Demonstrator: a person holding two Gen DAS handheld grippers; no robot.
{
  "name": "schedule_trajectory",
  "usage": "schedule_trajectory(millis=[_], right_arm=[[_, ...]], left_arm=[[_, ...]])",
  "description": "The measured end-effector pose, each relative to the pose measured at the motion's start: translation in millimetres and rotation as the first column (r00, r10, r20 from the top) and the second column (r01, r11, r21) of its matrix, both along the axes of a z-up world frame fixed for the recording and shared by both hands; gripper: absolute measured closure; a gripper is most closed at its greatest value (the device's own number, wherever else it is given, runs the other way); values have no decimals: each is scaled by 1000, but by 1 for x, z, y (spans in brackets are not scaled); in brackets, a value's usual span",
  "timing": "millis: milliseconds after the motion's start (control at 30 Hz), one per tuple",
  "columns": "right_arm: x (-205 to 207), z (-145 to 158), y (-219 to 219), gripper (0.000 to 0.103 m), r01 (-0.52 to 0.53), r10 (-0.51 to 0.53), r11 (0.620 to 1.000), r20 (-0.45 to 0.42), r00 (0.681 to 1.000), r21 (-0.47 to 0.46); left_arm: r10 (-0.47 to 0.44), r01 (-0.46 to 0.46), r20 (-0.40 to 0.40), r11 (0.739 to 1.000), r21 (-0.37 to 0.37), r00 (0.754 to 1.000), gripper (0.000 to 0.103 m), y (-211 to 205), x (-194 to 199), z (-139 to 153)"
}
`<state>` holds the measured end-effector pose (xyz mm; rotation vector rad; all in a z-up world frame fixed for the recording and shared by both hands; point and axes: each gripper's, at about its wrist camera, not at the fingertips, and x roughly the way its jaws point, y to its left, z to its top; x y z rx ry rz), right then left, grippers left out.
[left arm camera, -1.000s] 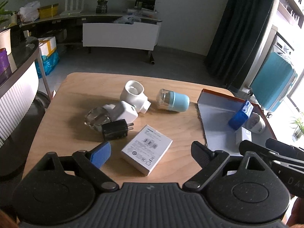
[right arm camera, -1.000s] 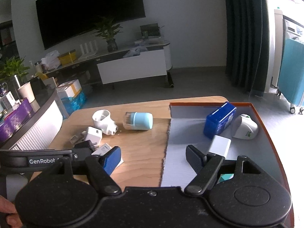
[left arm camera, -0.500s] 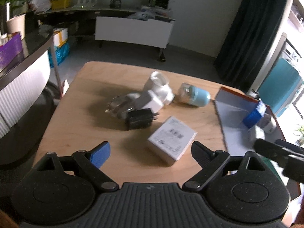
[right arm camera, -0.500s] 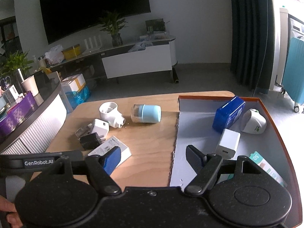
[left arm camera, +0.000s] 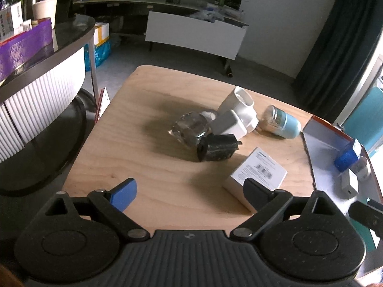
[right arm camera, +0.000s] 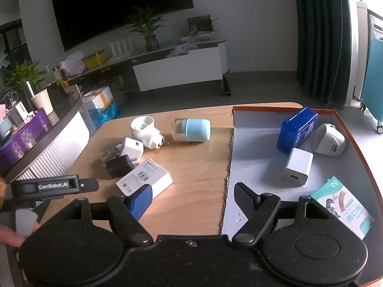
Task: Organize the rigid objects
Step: 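Grasp the clear glass bottle with the left tool while the right tool grasps the white adapter box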
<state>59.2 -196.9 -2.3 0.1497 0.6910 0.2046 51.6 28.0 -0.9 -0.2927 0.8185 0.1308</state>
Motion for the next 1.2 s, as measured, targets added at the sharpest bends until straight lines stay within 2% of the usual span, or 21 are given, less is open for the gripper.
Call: schedule_trajectory(millis=[167, 500, 733, 833, 967, 1100, 1200], right_arm=[[0, -3, 2, 13, -10, 10, 1000, -6, 1000, 9], [3, -9, 7, 13, -35, 35, 999, -18, 999, 17], [5, -9, 10, 13, -39, 39, 999, -20, 999, 12], [7, -10, 11, 13, -39, 39, 999, -28, 999, 5], [11, -13, 16, 13, -45, 45, 999, -39, 998, -4], [14, -16, 23, 13, -55, 54, 998, -53, 997, -15], [16, -19, 29, 13, -65, 64, 998, -66, 996, -12]], left_arm=[[17, -17, 8, 1000, -11, 1000, 4, 6, 8, -6], [78, -79, 30, 996, 33, 996, 4, 38, 39, -12], [-87, 83, 27, 988, 128, 996, 4, 44, 71, -21], [-179, 174, 26, 976, 131, 984, 3, 42, 78, -28], [-282, 273, 22, 944, 187, 959, 3, 30, 82, -36], [-325, 310, 33, 925, 221, 945, 4, 27, 86, -42], [-359, 339, 47, 910, 240, 932, 10, 23, 89, -46]])
